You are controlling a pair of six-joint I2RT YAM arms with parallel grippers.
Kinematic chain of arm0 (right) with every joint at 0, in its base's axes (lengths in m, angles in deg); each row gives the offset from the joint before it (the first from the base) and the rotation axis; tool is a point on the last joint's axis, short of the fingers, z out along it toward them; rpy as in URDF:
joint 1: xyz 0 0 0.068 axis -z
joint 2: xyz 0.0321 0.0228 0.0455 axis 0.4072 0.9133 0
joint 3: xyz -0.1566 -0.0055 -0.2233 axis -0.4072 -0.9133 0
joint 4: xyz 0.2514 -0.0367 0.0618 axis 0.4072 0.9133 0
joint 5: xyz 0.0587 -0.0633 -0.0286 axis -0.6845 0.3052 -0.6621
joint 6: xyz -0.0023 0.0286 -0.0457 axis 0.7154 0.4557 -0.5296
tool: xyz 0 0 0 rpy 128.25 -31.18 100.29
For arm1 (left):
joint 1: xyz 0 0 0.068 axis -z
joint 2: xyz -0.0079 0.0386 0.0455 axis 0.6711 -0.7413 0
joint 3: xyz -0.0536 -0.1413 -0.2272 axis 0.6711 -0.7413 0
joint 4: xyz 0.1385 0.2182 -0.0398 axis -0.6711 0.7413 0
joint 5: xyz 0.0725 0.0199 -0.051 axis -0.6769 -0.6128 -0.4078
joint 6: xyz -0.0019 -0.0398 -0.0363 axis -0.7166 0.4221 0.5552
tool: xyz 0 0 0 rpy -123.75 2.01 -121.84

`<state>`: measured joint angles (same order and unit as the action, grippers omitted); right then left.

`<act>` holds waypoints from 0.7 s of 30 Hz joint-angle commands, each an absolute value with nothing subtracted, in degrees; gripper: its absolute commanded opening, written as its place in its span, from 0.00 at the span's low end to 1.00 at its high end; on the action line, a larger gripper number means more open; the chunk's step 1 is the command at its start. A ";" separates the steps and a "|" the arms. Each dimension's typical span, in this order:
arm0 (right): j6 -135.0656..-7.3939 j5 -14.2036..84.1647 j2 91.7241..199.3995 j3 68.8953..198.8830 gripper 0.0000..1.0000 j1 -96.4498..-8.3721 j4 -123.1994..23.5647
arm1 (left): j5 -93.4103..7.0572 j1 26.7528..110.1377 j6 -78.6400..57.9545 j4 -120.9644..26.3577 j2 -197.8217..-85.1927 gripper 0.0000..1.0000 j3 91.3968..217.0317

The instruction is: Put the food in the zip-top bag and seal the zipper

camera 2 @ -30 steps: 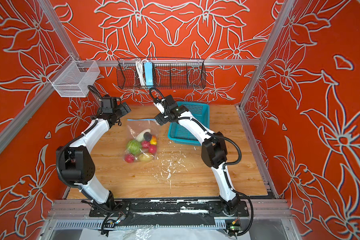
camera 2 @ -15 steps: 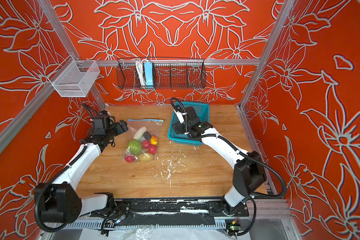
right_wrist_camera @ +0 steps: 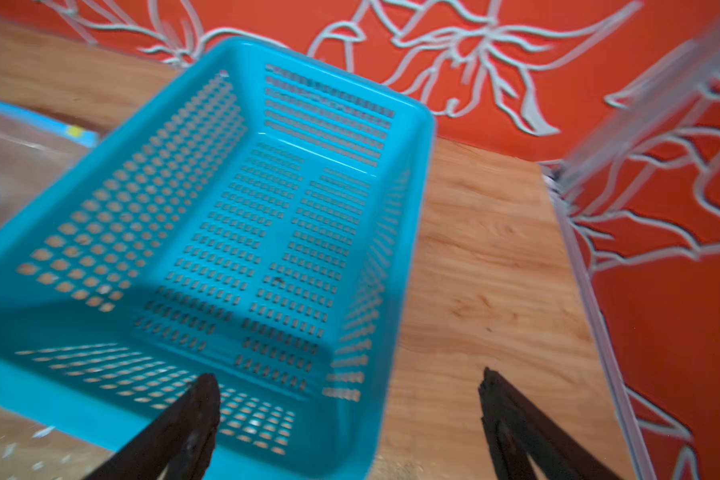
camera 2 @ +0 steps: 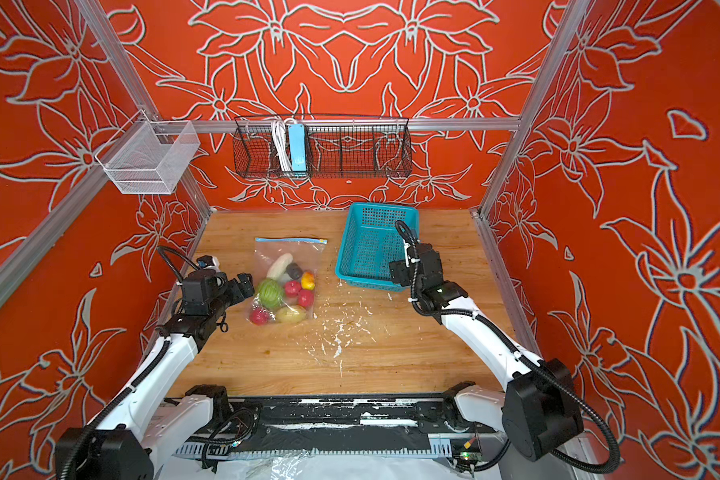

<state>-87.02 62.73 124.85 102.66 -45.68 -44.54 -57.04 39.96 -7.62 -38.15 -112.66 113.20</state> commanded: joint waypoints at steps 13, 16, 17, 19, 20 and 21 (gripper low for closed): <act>-84.80 80.81 114.55 83.97 0.98 -43.84 -59.07 | -65.67 39.79 -13.56 -58.79 -117.71 0.97 104.16; -85.26 83.15 113.46 81.72 0.98 -43.80 -61.41 | -67.27 39.87 -15.26 -63.92 -118.31 0.97 101.54; -85.93 83.81 113.04 80.90 0.98 -43.80 -62.89 | -67.73 39.87 -15.78 -65.36 -118.75 0.97 100.95; -88.24 83.73 112.78 79.10 0.98 -43.72 -66.67 | -67.51 39.86 -17.01 -67.91 -119.70 0.97 99.92; -89.06 83.78 112.93 78.33 0.98 -43.76 -68.25 | -67.30 39.87 -17.47 -69.44 -120.60 0.97 99.48; -89.43 84.04 113.25 77.96 0.98 -43.62 -68.87 | -67.10 39.84 -17.76 -70.55 -121.49 0.97 99.25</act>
<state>-87.39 81.15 113.70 79.27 -44.19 -62.68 -66.00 39.96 -15.33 -63.01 -119.88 99.93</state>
